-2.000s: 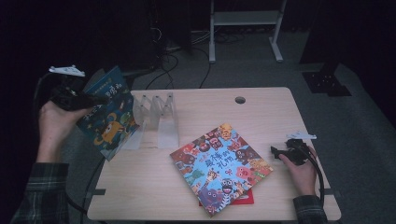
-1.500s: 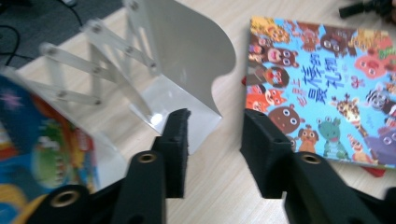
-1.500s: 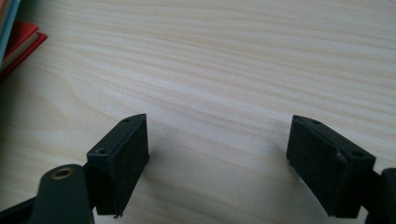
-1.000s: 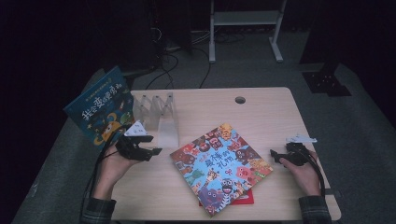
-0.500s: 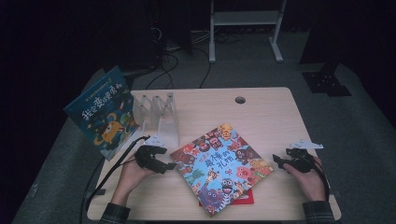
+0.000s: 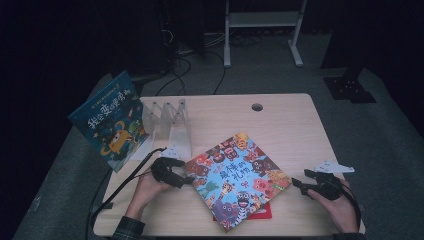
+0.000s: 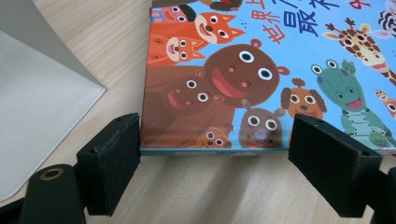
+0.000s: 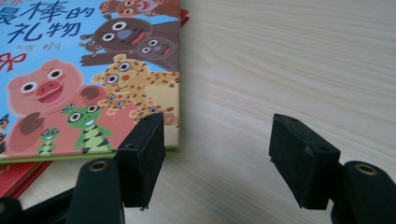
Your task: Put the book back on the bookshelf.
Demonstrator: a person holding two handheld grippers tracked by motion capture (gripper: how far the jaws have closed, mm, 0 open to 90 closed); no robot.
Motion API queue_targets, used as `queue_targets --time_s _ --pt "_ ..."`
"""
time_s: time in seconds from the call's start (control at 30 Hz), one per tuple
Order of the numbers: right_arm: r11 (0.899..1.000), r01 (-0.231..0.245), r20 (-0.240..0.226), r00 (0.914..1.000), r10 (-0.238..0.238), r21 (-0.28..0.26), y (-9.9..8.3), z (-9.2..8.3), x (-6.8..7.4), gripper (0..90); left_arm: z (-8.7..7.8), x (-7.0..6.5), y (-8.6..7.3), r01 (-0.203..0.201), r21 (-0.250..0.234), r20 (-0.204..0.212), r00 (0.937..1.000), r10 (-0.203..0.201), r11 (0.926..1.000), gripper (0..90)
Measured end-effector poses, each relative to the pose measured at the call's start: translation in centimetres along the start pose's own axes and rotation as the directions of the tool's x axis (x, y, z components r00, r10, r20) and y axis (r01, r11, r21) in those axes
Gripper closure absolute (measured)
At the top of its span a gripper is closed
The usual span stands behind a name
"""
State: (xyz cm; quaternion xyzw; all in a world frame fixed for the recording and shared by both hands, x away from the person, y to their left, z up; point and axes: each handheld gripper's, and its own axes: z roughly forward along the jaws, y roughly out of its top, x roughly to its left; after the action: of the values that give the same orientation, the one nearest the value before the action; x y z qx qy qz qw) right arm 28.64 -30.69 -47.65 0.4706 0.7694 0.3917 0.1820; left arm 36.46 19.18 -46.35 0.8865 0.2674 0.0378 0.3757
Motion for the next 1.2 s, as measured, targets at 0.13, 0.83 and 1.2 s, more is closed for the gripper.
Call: queue_targets --time_s 0.13,0.83,1.2 --pt "1.0 0.018 -0.014 0.9997 -0.018 0.013 0.0 0.6 0.4 34.8 -0.1 -0.1 -0.1 0.003 0.001 -0.004 1.0 -0.003 1.0 16.3" --pt "1.0 0.004 0.021 0.9998 -0.005 0.013 2.5 3.9 -1.4 37.9 -0.1 -3.4 -0.9 0.026 0.001 0.062 0.9977 -0.026 0.9997 17.2" --pt "1.0 -0.01 0.035 0.9993 0.01 -0.003 4.2 6.2 -1.9 39.5 0.0 -4.4 -1.5 0.047 0.001 0.093 0.9946 -0.047 0.9989 17.2"
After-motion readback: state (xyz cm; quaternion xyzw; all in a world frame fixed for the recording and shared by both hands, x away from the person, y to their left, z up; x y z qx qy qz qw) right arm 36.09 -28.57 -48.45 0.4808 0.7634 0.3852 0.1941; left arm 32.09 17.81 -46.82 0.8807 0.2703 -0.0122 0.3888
